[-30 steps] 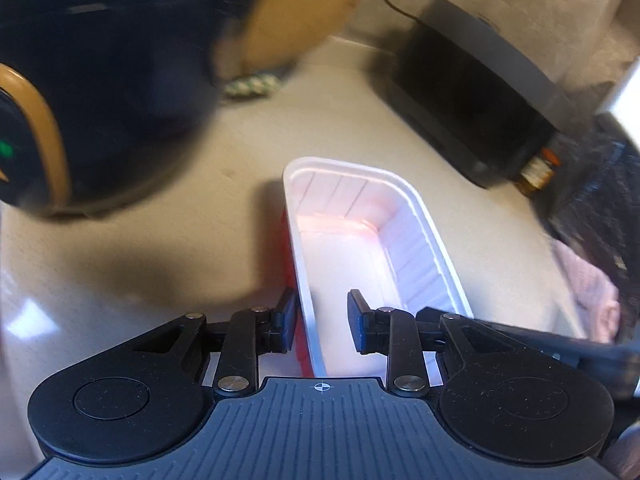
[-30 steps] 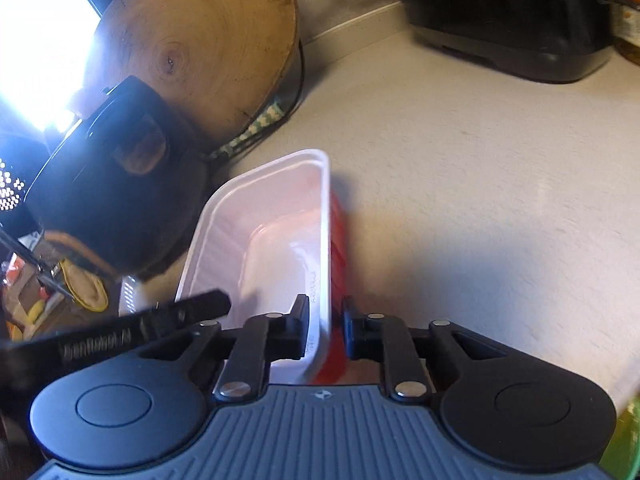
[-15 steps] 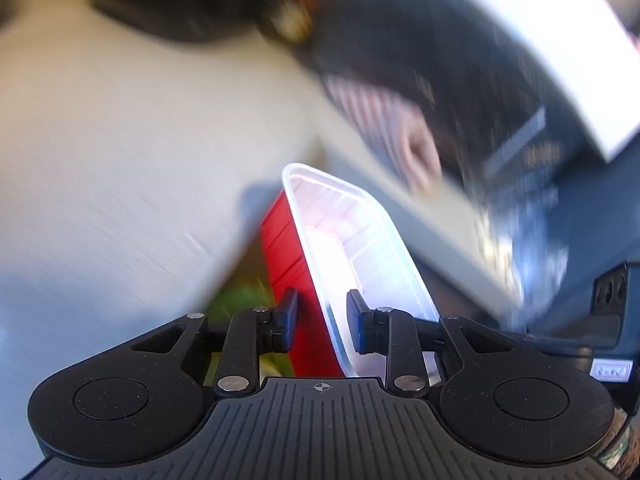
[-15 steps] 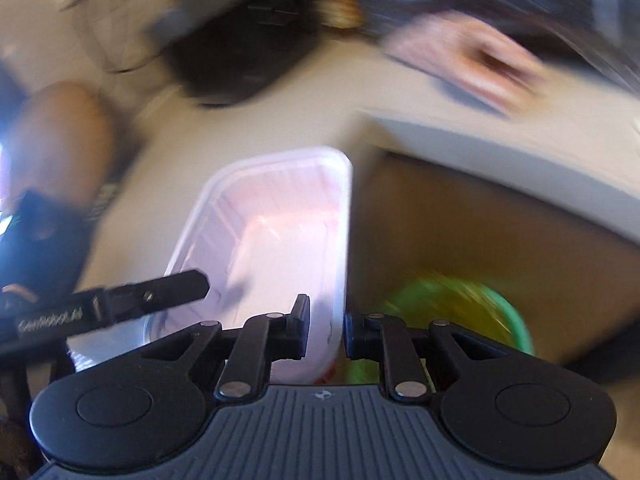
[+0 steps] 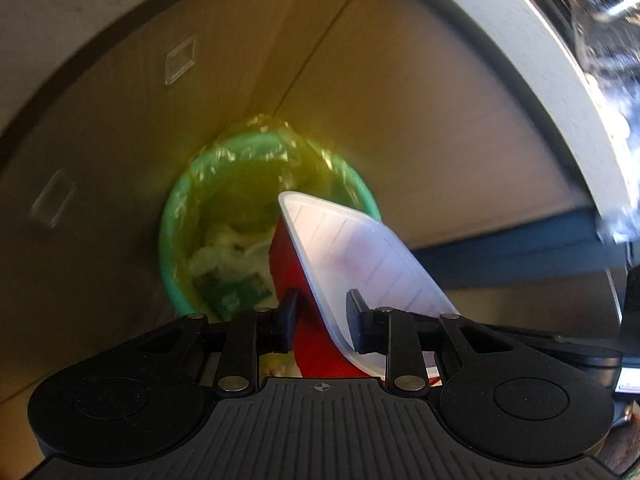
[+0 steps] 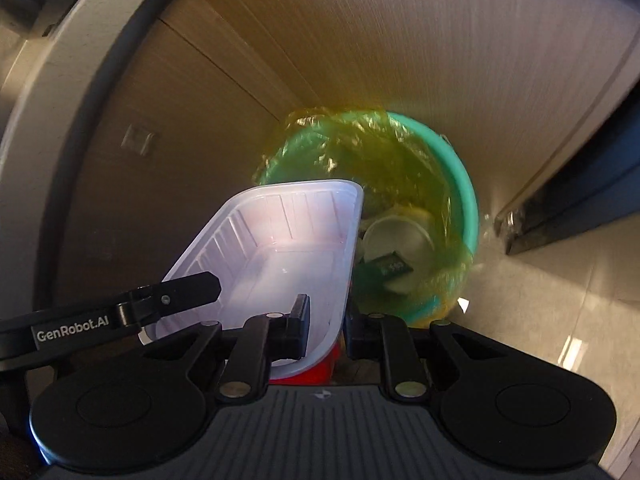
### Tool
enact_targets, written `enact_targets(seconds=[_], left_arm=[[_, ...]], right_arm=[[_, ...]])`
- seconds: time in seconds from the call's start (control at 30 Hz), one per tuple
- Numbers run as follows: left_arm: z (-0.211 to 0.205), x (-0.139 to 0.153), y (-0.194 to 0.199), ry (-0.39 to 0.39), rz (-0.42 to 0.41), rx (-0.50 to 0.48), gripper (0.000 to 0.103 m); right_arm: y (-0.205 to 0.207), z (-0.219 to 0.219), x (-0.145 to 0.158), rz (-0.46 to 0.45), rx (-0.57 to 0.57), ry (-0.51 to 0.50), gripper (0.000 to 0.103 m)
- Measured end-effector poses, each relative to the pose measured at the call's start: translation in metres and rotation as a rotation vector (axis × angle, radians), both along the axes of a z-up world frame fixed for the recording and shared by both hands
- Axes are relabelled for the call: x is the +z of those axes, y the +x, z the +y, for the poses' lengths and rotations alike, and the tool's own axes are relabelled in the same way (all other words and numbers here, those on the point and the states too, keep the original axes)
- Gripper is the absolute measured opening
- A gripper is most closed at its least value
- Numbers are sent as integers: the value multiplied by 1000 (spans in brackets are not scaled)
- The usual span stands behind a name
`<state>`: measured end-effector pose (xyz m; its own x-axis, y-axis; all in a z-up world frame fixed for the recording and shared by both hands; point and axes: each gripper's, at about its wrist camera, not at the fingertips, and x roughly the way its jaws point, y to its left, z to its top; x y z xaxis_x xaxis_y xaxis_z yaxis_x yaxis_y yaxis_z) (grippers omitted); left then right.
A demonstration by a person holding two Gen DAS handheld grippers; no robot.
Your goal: Collect trash
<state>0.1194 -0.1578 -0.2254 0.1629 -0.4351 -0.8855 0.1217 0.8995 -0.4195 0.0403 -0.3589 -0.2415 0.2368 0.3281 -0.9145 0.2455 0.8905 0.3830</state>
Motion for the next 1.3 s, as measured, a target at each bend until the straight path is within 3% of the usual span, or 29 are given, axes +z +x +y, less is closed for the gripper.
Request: enact_targets(seconds=[0.03,0.13,0.5,0.7,0.83,1.03,1.13,1.3], left_arm=[[1,-6,4,-10,-3,17,29],[7,-17,10,25,1,73,29],[26,-23,-19,44,30,154,29],[27,2,-37,12,-26,151,29],[35,42,-52,-34,-144,178,29],[57,112,-77,-55,-411,234,29],[75,141,-92,-15,-528,339,29],[111,187,-126,101,-694,471,29]], right_arm=[[3,0,-5,0,1,-8,20],[16,-5,-18,31,-7,0,44],[6,-7,-12,36,61,-82,45],[2,16,10,-22,169,-153,45],[4,34,44,-148,225,-203,45],[2,75,119,-430,353,-229,50],[-1,99,154,-548,394,-202,52],[-8,138,199,-731,424,-132,67]])
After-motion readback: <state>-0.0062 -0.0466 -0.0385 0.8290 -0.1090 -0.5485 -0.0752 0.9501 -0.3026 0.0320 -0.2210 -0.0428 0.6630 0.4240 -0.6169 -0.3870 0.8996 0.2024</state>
